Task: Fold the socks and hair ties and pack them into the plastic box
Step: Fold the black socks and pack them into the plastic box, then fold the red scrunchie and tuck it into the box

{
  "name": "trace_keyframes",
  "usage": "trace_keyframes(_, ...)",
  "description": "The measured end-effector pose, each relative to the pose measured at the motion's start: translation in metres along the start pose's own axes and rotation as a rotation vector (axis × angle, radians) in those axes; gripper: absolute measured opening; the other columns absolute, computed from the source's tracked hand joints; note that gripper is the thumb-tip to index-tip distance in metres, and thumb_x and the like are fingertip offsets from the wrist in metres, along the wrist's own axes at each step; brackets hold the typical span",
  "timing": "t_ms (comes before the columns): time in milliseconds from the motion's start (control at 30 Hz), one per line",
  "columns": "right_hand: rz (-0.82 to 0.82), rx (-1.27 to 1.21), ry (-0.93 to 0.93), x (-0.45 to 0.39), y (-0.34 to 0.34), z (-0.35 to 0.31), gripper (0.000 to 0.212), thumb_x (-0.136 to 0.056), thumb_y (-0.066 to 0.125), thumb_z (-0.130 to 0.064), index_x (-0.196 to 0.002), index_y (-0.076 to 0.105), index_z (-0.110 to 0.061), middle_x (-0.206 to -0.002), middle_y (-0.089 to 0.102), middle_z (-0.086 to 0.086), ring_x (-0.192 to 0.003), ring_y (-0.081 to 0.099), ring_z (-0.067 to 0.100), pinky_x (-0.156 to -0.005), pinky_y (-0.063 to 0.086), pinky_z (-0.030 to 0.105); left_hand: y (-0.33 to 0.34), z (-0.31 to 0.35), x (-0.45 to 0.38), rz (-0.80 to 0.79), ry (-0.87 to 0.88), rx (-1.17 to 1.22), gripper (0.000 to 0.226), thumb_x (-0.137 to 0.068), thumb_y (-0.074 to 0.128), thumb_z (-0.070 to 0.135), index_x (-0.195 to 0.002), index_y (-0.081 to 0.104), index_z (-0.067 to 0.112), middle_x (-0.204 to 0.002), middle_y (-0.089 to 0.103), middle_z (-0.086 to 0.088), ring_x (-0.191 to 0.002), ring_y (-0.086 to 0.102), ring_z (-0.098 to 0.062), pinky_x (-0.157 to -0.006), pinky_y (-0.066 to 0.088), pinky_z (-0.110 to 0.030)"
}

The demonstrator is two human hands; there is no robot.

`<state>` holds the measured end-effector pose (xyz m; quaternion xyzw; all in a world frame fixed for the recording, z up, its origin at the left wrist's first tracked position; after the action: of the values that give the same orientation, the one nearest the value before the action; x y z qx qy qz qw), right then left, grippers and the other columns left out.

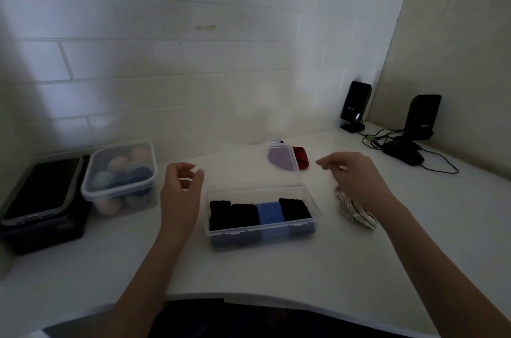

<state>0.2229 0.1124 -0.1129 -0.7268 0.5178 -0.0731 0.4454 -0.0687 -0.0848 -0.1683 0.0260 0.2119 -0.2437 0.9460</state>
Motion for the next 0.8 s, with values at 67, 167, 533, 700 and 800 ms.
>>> trace_keyframes(67, -0.040, -0.004, 0.045, -0.007, 0.010, 0.018, 0.039, -0.091, 0.042, 0.000, -0.106, 0.069, -0.023, -0.109, 0.069, 0.001, -0.083, 0.068, 0.015, -0.070, 0.050, 0.024, 0.005, -0.013, -0.004, -0.029, -0.090, 0.016, 0.014, -0.088, 0.058, 0.022, -0.097, 0.049, 0.016, -0.084, 0.055, 0.003, -0.073, 0.057, -0.024, -0.056, 0.045, -0.030)
trace_keyframes(167, -0.092, 0.073, 0.036, -0.017, 0.026, 0.030, 0.041, -0.092, 0.040, 0.003, -0.118, 0.064, -0.017, -0.124, 0.063, 0.005, -0.113, 0.057, 0.020, -0.092, 0.038, 0.023, 0.010, -0.023, -0.006, -0.059, -0.150, 0.036, 0.009, -0.089, 0.055, 0.026, -0.093, 0.050, 0.021, -0.090, 0.059, -0.002, -0.066, 0.058, -0.017, -0.052, 0.043, -0.026)
trace_keyframes(533, -0.409, 0.315, -0.084, -0.058, 0.113, 0.017, 0.061, -0.094, 0.040, -0.008, -0.148, 0.021, -0.029, -0.157, 0.021, 0.009, -0.140, 0.028, 0.029, -0.109, 0.033, 0.042, 0.011, -0.006, 0.002, -0.089, 0.067, -0.173, 0.009, -0.087, 0.058, 0.025, -0.092, 0.050, 0.029, -0.078, 0.065, -0.002, -0.069, 0.061, -0.017, -0.059, 0.046, -0.027)
trace_keyframes(700, -0.396, 0.225, -0.085, -0.054, 0.126, 0.020, 0.041, -0.092, 0.047, -0.030, -0.133, 0.046, -0.023, -0.131, 0.056, 0.012, -0.118, 0.053, 0.030, -0.097, 0.044, 0.042, 0.014, -0.003, 0.004, -0.113, 0.097, -0.158, 0.017, -0.087, 0.054, 0.013, -0.095, 0.049, 0.028, -0.077, 0.065, -0.004, -0.066, 0.061, -0.019, -0.057, 0.044, -0.026)
trace_keyframes(800, -0.263, 0.211, -0.102, -0.057, 0.113, 0.017, 0.023, -0.089, 0.050, -0.020, -0.109, 0.061, -0.020, -0.104, 0.065, 0.011, -0.090, 0.060, 0.028, -0.083, 0.050, 0.041, 0.013, -0.002, 0.004, -0.105, 0.118, -0.164, 0.020, -0.087, 0.053, 0.010, -0.095, 0.049, 0.027, -0.076, 0.065, -0.003, -0.062, 0.059, -0.017, -0.055, 0.043, -0.024)
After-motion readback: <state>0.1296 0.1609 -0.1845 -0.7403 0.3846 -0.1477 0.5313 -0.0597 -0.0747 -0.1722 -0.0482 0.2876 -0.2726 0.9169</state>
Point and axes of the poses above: each hand's wrist, its own x-axis away from the middle knuckle, its own y-axis out of the palm, z = x × y, the point moved 10 cm from there along -x, towards the middle knuckle
